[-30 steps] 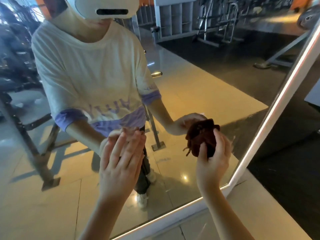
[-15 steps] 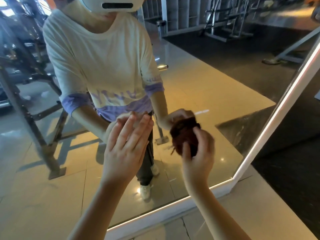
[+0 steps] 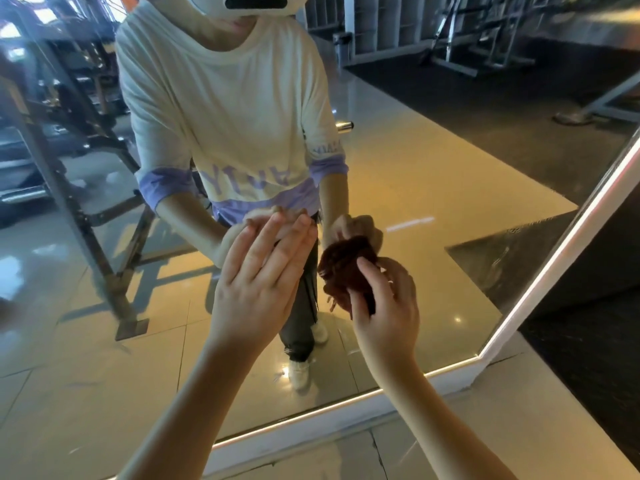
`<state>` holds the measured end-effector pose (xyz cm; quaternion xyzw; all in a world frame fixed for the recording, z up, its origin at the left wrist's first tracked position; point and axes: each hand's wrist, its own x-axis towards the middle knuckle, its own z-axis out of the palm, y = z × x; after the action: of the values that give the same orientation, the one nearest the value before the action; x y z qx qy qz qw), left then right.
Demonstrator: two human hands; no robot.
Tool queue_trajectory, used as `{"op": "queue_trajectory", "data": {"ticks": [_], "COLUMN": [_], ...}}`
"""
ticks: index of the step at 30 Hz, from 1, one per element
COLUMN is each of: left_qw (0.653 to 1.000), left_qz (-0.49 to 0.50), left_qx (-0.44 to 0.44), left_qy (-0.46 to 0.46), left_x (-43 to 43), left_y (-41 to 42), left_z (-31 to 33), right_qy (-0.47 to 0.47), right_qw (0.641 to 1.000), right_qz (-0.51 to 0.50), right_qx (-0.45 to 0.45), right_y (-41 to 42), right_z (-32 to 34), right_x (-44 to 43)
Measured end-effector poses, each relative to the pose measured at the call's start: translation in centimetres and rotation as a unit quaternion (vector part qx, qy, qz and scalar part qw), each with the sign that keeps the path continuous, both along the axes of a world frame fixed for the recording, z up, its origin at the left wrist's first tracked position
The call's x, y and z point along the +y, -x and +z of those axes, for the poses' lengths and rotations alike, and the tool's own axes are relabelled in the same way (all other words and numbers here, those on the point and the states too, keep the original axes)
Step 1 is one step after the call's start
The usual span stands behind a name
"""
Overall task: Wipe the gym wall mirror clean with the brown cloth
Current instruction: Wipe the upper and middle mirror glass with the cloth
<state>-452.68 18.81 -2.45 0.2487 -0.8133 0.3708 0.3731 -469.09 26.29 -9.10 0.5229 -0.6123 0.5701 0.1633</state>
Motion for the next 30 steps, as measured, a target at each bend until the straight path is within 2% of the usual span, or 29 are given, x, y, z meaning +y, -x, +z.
{"op": "queue_trajectory", "data": {"ticks": [2,5,6,7,9,11,12,13,16,17,18,20,22,23,24,27,28,30], "left_qw": [1.000,1.000,1.000,1.000,1.000,1.000,1.000,1.000,0.999,0.998,0.998,0.998,0.998,0.998,0.998,0.998,0.998,0.998], "left_qz": [0.000,0.000,0.000,-0.001,-0.003,-0.003,-0.003,-0.001,0.023,0.033,0.039,0.043,0.043,0.043,0.044,0.045,0.045,0.046], "left_qx": [0.003,0.002,0.003,0.005,0.009,0.010,0.013,0.020,0.044,0.045,0.043,0.036,0.031,0.032,0.034,0.040,0.039,0.035], "left_qy": [-0.002,-0.008,-0.006,-0.005,-0.004,-0.006,-0.007,-0.009,-0.018,-0.021,-0.022,-0.021,-0.023,-0.023,-0.022,-0.023,-0.024,-0.023], "left_x": [-0.1,-0.2,-0.2,-0.1,-0.1,0.1,0.1,0.2,0.4,0.4,0.5,0.5,0.4,0.4,0.5,0.5,0.6,0.5], "left_y": [0.0,0.1,0.1,0.1,0.3,0.2,0.0,-0.3,-1.6,-2.0,-2.4,-2.9,-3.1,-3.1,-3.1,-3.1,-3.2,-3.3], "left_z": [-0.1,-0.3,-0.3,-0.3,-0.2,-0.2,-0.3,-0.3,-0.8,-1.0,-1.2,-1.4,-1.4,-1.4,-1.5,-1.6,-1.6,-1.7], "right_qy": [0.020,0.071,0.073,0.067,0.041,0.023,0.027,0.041,0.088,0.092,0.090,0.059,0.023,0.030,0.049,0.098,0.105,0.089], "right_qw": [1.000,0.982,0.979,0.984,0.999,0.993,0.993,0.996,0.989,0.987,0.991,0.994,0.979,0.978,0.983,0.993,0.992,0.992], "right_qz": [-0.018,-0.070,-0.079,-0.073,-0.031,0.005,0.000,-0.018,-0.076,-0.085,-0.073,-0.019,0.018,0.017,0.005,-0.060,-0.070,-0.038], "right_qx": [-0.014,-0.160,-0.175,-0.150,-0.010,0.113,0.115,0.074,-0.097,-0.098,-0.061,0.087,0.201,0.208,0.176,0.013,0.002,0.085], "right_y": [1.4,2.3,1.8,1.1,-0.3,-0.1,0.6,1.2,2.2,1.6,0.6,-1.3,-1.3,-0.7,0.1,1.5,1.0,-0.4], "right_z": [0.3,0.9,1.0,0.8,0.0,-0.3,-0.1,0.3,1.6,1.5,1.1,-0.4,-1.2,-1.0,-0.6,1.0,0.9,-0.4], "right_x": [-0.1,-0.3,-0.4,-0.5,-0.5,-0.3,-0.3,-0.4,-0.8,-1.0,-1.1,-1.1,-0.7,-0.7,-0.7,-1.1,-1.3,-1.4]}}
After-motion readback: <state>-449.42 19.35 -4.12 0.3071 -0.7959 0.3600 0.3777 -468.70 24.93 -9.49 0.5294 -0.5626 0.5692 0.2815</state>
